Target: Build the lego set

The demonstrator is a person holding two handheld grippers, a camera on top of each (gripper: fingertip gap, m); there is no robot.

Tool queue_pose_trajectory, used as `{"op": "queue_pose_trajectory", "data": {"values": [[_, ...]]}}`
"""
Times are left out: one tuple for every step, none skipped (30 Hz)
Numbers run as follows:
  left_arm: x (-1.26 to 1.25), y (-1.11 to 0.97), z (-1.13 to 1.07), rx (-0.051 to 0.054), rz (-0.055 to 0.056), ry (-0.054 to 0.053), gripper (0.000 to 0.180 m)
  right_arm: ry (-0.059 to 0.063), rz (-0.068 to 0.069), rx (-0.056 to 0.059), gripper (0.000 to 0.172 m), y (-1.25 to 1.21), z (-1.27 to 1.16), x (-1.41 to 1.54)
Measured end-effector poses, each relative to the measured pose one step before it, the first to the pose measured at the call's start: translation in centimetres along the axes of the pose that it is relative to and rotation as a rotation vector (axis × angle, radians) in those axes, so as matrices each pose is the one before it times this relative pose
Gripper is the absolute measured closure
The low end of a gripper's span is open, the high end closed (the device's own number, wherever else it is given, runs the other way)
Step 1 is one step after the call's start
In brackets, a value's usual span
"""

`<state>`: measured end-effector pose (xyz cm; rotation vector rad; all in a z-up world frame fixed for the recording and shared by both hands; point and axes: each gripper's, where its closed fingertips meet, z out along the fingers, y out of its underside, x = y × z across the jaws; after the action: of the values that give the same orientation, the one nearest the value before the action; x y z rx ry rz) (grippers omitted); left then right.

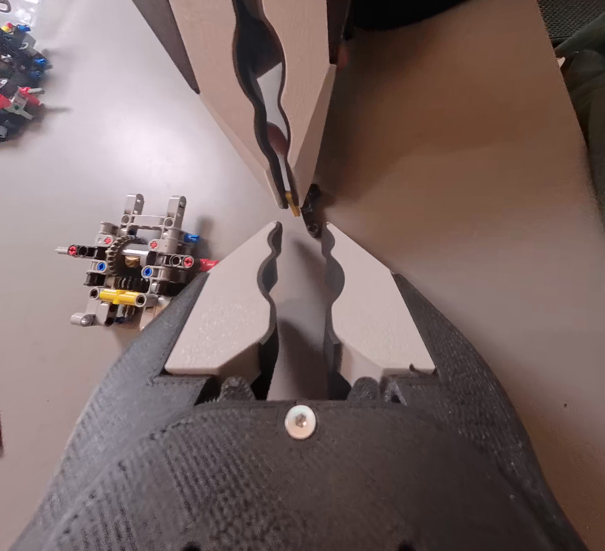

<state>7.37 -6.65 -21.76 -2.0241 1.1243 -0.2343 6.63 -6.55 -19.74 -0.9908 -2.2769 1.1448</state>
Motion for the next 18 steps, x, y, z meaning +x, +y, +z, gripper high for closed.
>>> {"op": "queue_pose_trajectory", "data": {"values": [[0.192, 0.036, 0.013, -0.0062, 0.0017, 0.0049, 0.162, 0.0039, 0.0099, 0.0093, 0.169, -0.136, -0.346, 0.156], [0.13, 0.035, 0.025, -0.0056, 0.0014, 0.0002, 0.172, -0.0022, 0.0089, 0.0105, 0.169, -0.138, -0.403, 0.048], [0.013, 0.008, 0.008, -0.0038, -0.0068, -0.0055, 0.172, -0.0216, 0.0094, 0.0117, 0.17, -0.157, -0.428, -0.304], [-0.025, 0.006, -0.002, -0.0049, -0.0194, -0.0048, 0.173, -0.0466, 0.0136, 0.0073, 0.169, -0.088, -0.338, -0.764], [0.033, -0.008, 0.004, -0.0036, -0.0245, 0.0017, 0.173, -0.0513, 0.0135, -0.0007, 0.169, 0.036, -0.16, -0.909], [0.076, -0.017, -0.006, 0.0, -0.0215, 0.0057, 0.174, -0.0236, 0.0034, -0.01, 0.169, 0.186, 0.078, -0.541], [0.064, -0.021, 0.003, 0.0018, -0.0176, 0.0039, 0.174, -0.0006, -0.0073, -0.0274, 0.169, 0.452, 0.217, -0.176], [0.063, -0.001, 0.002, 0.0015, -0.0138, 0.0025, 0.174, 0.0054, -0.0089, -0.0429, 0.169, 0.685, 0.29, -0.03], [0.086, 0.002, -0.012, 0.0006, -0.0117, 0.0043, 0.174, 0.0059, -0.0054, -0.0359, 0.169, 0.582, 0.275, 0.05], [0.17, -0.012, -0.009, 0.0012, -0.0103, 0.009, 0.174, 0.0068, -0.0009, -0.0175, 0.169, 0.288, 0.197, 0.102], [0.297, -0.057, -0.006, 0.0037, -0.0062, 0.0157, 0.174, 0.0046, 0.0049, 0.0057, 0.169, -0.09, 0.027, 0.128], [0.42, -0.064, -0.012, 0.0058, 0.0014, 0.0214, 0.174, 0.0112, 0.0059, -0.0056, 0.169, 0.047, -0.061, 0.247], [0.523, -0.085, -0.008, 0.0072, 0.0104, 0.0261, 0.172, 0.0243, -0.0009, -0.0063, 0.169, 0.097, -0.099, 0.457], [0.614, -0.115, -0.006, 0.0087, 0.0164, 0.0304, 0.171, 0.0153, -0.0014, -0.0036, 0.169, 0.086, -0.117, 0.287], [0.645, -0.139, 0.026, 0.0099, 0.018, 0.0307, 0.17, 0.0089, 0.0017, 0.0022, 0.169, 0.005, -0.074, 0.177], [0.563, -0.162, 0.081, 0.0103, 0.0184, 0.0249, 0.169, 0.0105, 0.0005, 0.0045, 0.169, -0.049, -0.032, 0.172], [0.48, -0.142, 0.115, 0.0094, 0.0208, 0.0204, 0.165, 0.0168, -0.0039, 0.0026, 0.169, -0.062, 0.03, 0.233], [0.439, -0.126, 0.094, 0.0081, 0.0219, 0.0189, 0.162, 0.0179, -0.0064, 0.0044, 0.169, -0.127, 0.072, 0.229]]}}
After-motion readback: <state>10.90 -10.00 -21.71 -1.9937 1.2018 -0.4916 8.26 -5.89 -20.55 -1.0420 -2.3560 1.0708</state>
